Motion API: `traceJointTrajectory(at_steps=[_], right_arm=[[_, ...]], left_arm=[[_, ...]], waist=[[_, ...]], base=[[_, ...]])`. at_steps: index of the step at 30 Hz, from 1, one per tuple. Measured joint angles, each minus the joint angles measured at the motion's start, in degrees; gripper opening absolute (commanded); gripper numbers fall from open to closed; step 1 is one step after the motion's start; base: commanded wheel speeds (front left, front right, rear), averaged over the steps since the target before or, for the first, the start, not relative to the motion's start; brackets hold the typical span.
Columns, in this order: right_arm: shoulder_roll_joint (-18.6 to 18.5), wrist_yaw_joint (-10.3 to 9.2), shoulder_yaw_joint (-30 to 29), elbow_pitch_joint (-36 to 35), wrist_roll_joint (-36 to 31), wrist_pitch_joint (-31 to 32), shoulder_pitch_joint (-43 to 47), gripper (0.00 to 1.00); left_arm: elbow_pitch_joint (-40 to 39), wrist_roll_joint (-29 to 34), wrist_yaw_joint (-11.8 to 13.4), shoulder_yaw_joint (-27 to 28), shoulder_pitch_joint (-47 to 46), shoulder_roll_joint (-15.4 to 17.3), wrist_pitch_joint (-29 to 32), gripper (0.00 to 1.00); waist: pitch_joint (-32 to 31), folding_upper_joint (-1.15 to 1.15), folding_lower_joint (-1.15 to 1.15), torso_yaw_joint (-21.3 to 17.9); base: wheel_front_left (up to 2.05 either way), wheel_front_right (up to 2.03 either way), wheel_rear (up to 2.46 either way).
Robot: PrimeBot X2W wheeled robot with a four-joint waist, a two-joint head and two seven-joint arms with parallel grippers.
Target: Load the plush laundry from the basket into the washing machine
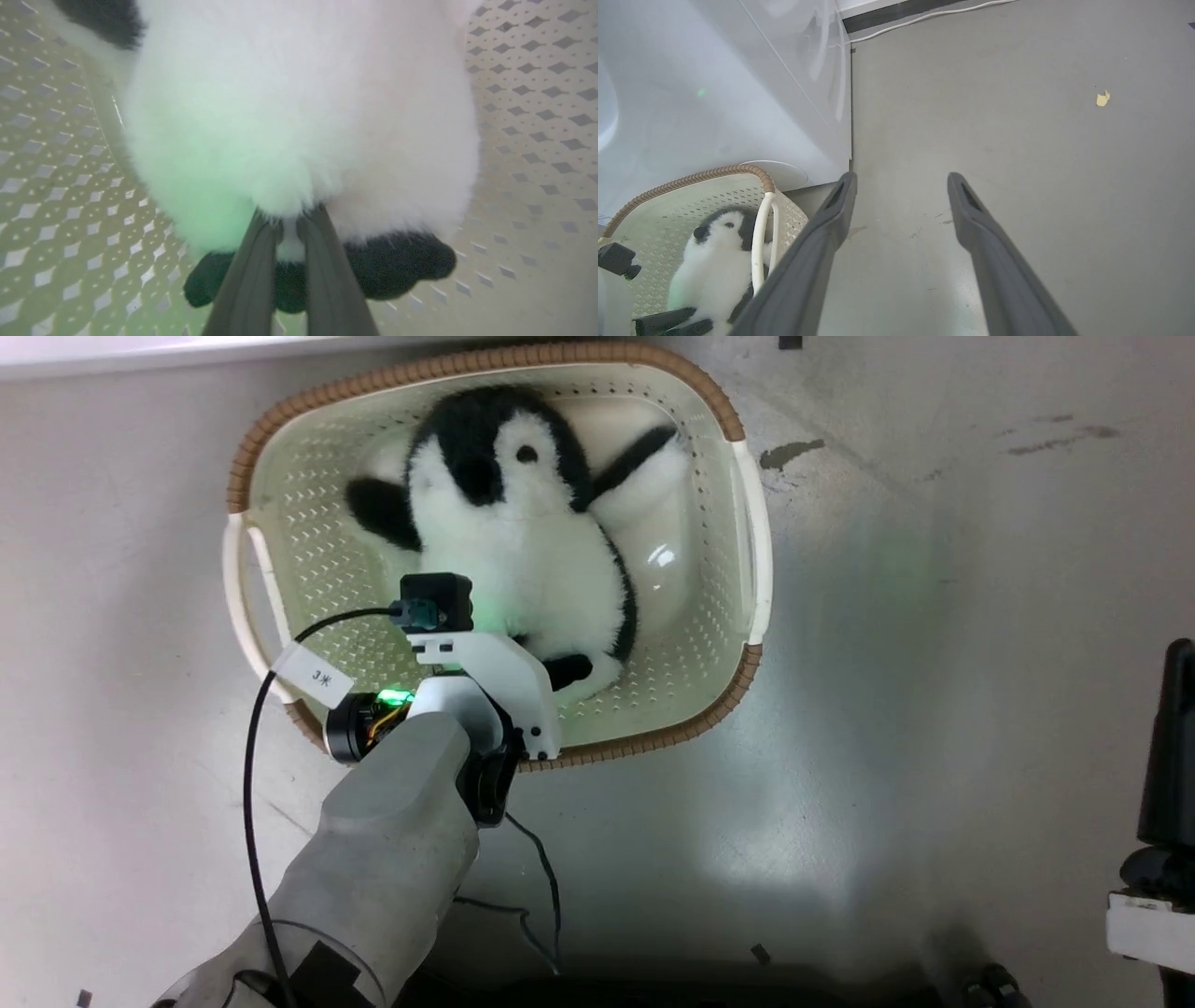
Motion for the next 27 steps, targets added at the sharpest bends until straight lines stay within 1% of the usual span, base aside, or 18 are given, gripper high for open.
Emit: traceJointTrajectory(at_steps=[5,9,16,26,27], right_arm=[[-0.66,0.0,0.93,0.98,0.0,0.16,-0.44,1.0],[-1.25,0.0,1.91,1.78,0.0,0.44,-1.66,1.0],[-2.13,0.0,3.25,4.24,0.07,0.69,-3.98,1.0],[-2.31,0.0,5.44,8.84,0.15,0.64,-4.81,1.0],[-2.2,0.0,5.97,10.53,0.16,0.6,-4.95,1.0]], left_arm=[[0.09,-2.41,-1.56,-0.85,0.44,-0.04,-2.46,0.0],[0.09,-4.87,-3.04,-1.3,1.34,-0.03,-2.76,0.0],[-0.4,-7.01,-4.67,-2.61,2.08,-0.03,-5.17,0.0],[-0.38,-9.53,-6.6,-3.86,6.47,-0.03,-8.17,0.0],[-0.3,-9.96,-7.42,-3.72,7.76,-0.02,-9.07,0.0]], waist=[[-1.85,0.0,0.0,0.73],[-3.75,0.0,0.0,1.04],[-7.73,0.0,0.0,1.79],[-16.15,0.0,0.0,3.02],[-19.07,0.0,0.0,3.33]], base=[[0.0,0.0,0.0],[0.0,0.0,0.0],[0.0,0.0,0.0],[0.0,0.0,0.0],[0.0,0.0,0.0]])
